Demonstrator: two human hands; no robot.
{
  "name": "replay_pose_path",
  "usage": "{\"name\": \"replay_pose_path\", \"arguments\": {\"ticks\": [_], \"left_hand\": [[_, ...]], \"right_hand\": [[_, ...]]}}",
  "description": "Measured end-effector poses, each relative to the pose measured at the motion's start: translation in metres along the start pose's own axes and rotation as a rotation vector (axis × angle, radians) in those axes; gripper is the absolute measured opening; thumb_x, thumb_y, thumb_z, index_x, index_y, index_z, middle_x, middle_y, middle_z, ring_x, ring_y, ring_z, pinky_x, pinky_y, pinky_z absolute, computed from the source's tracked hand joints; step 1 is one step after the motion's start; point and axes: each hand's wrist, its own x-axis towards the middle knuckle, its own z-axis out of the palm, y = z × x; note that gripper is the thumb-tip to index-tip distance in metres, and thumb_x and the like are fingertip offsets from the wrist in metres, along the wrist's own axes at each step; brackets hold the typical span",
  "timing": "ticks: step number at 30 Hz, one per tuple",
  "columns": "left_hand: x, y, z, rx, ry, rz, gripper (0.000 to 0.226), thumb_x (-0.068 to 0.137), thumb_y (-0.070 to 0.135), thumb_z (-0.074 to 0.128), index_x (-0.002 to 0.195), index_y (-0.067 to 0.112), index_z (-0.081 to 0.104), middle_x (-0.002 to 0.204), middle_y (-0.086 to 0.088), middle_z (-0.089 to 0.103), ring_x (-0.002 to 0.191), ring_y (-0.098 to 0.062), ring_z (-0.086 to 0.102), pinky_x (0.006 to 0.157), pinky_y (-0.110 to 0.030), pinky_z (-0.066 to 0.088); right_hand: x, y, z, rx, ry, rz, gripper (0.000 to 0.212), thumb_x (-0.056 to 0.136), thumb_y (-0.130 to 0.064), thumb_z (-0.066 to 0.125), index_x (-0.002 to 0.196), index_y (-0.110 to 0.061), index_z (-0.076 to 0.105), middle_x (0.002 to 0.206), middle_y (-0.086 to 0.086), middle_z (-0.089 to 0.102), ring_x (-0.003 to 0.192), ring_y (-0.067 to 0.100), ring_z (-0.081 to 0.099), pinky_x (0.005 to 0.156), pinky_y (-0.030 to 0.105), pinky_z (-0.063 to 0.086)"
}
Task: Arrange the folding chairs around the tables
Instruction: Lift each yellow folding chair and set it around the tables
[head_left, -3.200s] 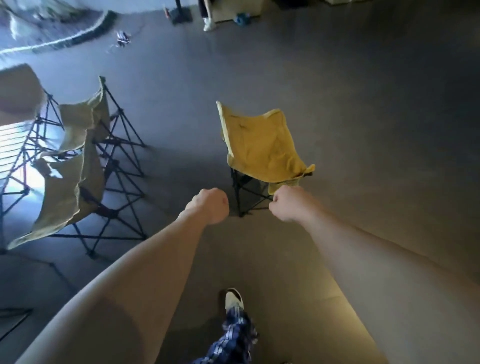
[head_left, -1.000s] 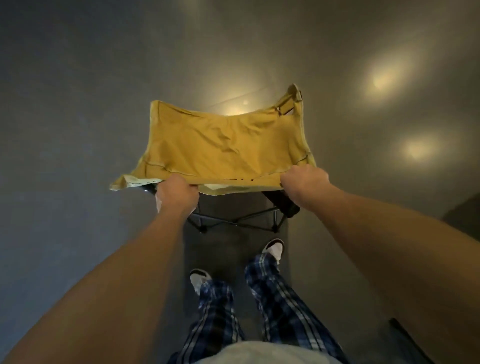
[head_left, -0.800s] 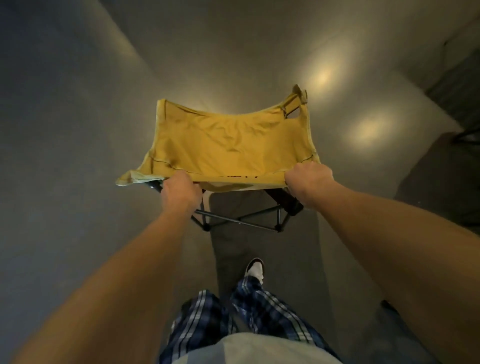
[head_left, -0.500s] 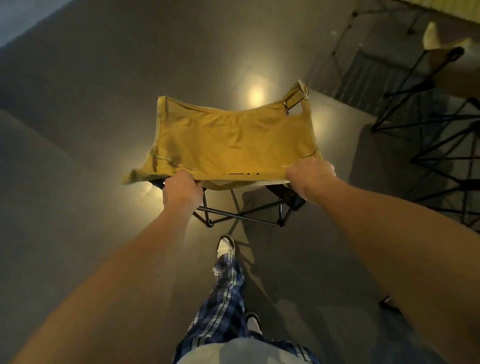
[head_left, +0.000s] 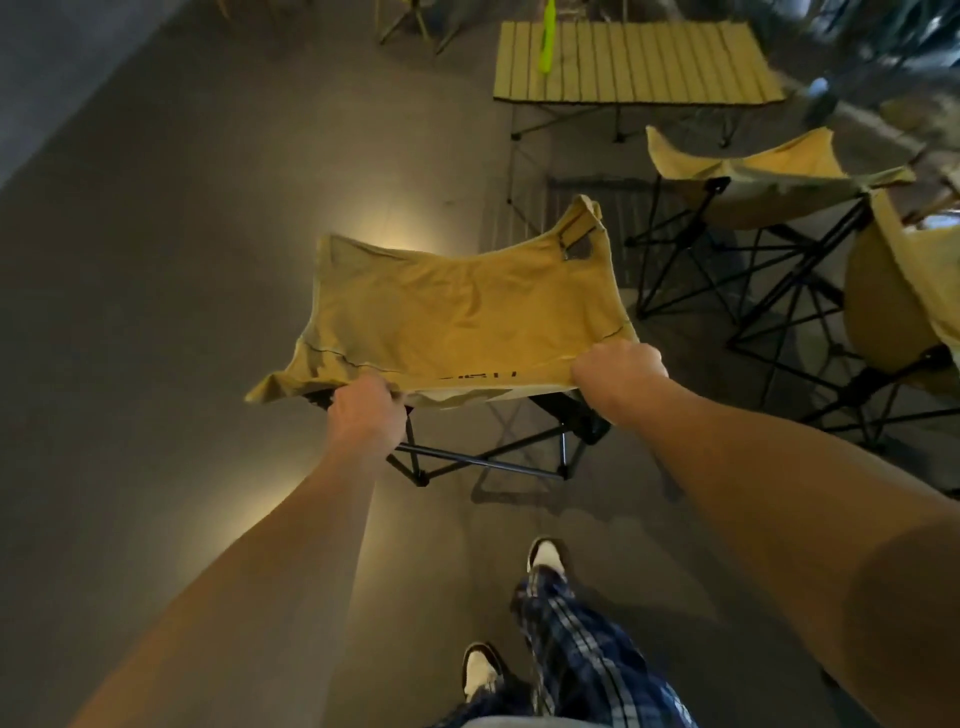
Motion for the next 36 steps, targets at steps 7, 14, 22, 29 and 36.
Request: {"name": "replay_pose_path", "arguments": {"ticks": [7, 14, 22, 29, 36], "left_hand": [[0.137, 0.131, 0.005, 0.064, -0.047, 0.101, 0.029, 0.098, 0.034, 0.054, 0.097, 0.006, 0.061, 0.091, -0.013, 0.065, 0.089, -0.032, 0.062, 0.078, -0.042, 0.053], [0.277, 0.254, 0.010, 0.118, -0.061, 0.153, 0.033, 0.097, 0.034, 0.057, 0.107, 0.004, 0.061, 0.102, -0.017, 0.066, 0.101, -0.036, 0.061, 0.086, -0.045, 0.051], [0.451, 0.351, 0.021, 0.185, -0.110, 0.152, 0.034, 0.096, 0.038, 0.057, 0.099, 0.005, 0.061, 0.096, -0.014, 0.064, 0.096, -0.034, 0.061, 0.077, -0.039, 0.048], [0.592, 0.410, 0.042, 0.196, -0.193, 0.136, 0.033, 0.097, 0.039, 0.055, 0.095, 0.006, 0.062, 0.080, -0.007, 0.059, 0.073, -0.025, 0.053, 0.064, -0.035, 0.046], [0.648, 0.447, 0.094, 0.322, -0.317, 0.038, 0.030, 0.099, 0.037, 0.051, 0.093, 0.009, 0.060, 0.080, -0.008, 0.057, 0.077, -0.029, 0.057, 0.065, -0.037, 0.048]], "right_hand": [[0.126, 0.096, -0.047, 0.022, 0.024, 0.074, 0.020, 0.091, -0.005, 0.057, 0.108, -0.015, 0.063, 0.073, -0.001, 0.037, 0.092, 0.028, 0.060, 0.072, 0.039, 0.048], [0.259, 0.189, -0.098, 0.089, 0.018, 0.125, 0.026, 0.090, -0.005, 0.060, 0.113, -0.016, 0.064, 0.097, 0.004, 0.056, 0.099, 0.031, 0.062, 0.075, 0.041, 0.052], [0.436, 0.257, -0.150, 0.113, -0.022, 0.108, 0.028, 0.090, -0.002, 0.058, 0.114, -0.015, 0.065, 0.107, 0.005, 0.060, 0.102, 0.032, 0.062, 0.068, 0.038, 0.045], [0.580, 0.295, -0.173, 0.217, -0.074, 0.160, 0.023, 0.088, -0.001, 0.061, 0.106, -0.014, 0.065, 0.098, 0.004, 0.062, 0.091, 0.029, 0.063, 0.064, 0.037, 0.042], [0.663, 0.326, -0.135, 0.198, -0.150, 0.154, 0.029, 0.087, 0.001, 0.060, 0.112, -0.013, 0.062, 0.108, 0.007, 0.062, 0.100, 0.031, 0.062, 0.071, 0.039, 0.042]]}}
